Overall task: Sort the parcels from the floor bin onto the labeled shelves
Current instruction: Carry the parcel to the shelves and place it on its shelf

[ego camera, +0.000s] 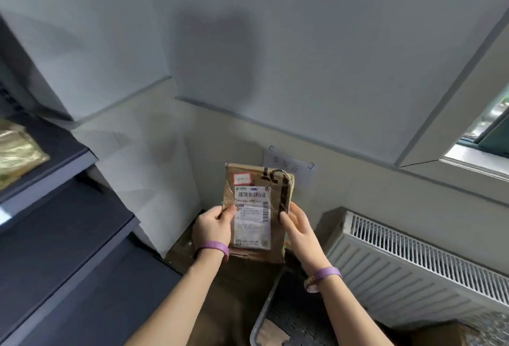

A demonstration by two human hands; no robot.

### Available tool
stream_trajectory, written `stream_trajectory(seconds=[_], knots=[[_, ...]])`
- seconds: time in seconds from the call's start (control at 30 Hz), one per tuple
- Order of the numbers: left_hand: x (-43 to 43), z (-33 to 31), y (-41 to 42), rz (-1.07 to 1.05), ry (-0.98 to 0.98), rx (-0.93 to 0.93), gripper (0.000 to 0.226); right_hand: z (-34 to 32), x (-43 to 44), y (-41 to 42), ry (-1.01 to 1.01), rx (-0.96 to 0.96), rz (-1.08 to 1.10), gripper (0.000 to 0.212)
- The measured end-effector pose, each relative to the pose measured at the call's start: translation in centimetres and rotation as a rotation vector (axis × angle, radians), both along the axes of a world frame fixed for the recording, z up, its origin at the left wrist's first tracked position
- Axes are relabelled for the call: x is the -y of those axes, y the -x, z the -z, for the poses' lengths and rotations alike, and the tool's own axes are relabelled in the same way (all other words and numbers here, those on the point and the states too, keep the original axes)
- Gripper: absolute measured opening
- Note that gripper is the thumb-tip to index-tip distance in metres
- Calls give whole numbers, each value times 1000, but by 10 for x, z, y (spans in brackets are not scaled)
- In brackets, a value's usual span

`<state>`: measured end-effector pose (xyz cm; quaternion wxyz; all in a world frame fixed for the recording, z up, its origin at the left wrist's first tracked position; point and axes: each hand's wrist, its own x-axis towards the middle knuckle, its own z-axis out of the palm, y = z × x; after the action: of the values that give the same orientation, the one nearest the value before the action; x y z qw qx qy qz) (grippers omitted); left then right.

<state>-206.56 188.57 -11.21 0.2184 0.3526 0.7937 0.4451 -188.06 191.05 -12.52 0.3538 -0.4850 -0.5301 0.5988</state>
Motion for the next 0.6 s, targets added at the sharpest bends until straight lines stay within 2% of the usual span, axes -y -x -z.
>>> stream_trajectory(seconds=[0.1,0.2,0.3,0.43,0.6], knots=[[24,-7,17,-80,-91,83,38,-5,2,27,-50,-91,-136,46],[54,-13,33,-92,-101,128,35,-10,4,50,-73,-114,-219,42],[94,-22,35,-117,-131,228,12,-16,13,70,-118,-108,-304,45],[150,-32,31,-193,-200,264,32,-19,43,96,-135,-111,-431,46],[212,-43,27,-320,-237,189,31,-31,87,118,-126,-148,-564,45]])
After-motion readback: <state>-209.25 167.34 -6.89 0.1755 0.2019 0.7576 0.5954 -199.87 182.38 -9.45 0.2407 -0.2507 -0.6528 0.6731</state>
